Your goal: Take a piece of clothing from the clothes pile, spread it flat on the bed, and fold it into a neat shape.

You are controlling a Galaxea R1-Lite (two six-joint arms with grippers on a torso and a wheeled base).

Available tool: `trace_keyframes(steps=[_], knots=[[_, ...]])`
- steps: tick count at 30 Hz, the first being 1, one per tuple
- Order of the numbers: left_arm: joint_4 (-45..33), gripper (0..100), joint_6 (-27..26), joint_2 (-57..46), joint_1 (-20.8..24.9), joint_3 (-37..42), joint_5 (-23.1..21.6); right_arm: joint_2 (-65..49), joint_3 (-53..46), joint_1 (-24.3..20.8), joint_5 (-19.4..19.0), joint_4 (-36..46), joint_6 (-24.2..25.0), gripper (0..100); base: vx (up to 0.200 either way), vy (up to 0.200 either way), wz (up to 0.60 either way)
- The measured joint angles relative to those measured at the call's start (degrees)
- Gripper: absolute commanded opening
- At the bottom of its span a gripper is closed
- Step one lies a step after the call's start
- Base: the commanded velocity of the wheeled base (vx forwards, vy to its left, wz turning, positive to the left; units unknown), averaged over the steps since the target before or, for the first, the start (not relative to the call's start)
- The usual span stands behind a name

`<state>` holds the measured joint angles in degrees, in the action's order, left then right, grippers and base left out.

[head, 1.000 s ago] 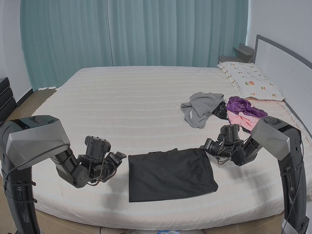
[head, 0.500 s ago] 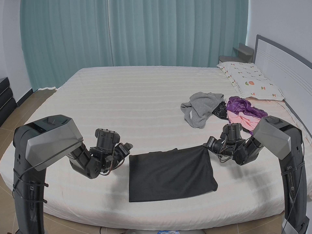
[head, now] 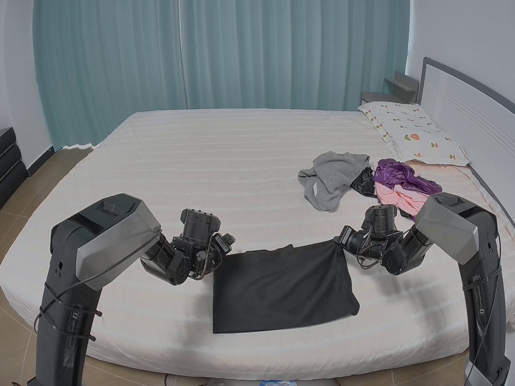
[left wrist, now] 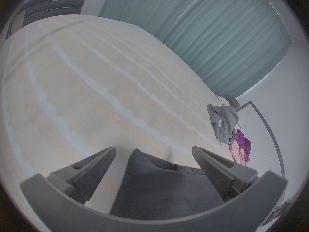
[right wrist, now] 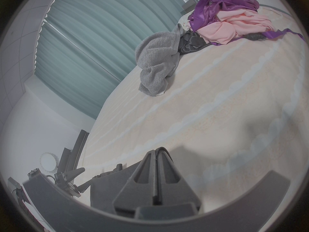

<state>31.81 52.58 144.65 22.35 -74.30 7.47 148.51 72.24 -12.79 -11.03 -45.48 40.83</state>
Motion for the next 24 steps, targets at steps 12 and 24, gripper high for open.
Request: trace_keyframes(steps=[12, 24], knots=[[-3.1, 0, -1.8, 2.1, 0.7, -3.0, 0.4, 0.1, 0.0, -0.1, 0.2, -1.3, 0.0, 0, 0.0, 0.0, 0.0], [-2.2, 0, 1.4, 3.1, 0.1, -4.7, 5.1, 0.6, -0.2, 0.1, 0.8, -2.4, 0.0, 0, 0.0, 0.0, 0.0]])
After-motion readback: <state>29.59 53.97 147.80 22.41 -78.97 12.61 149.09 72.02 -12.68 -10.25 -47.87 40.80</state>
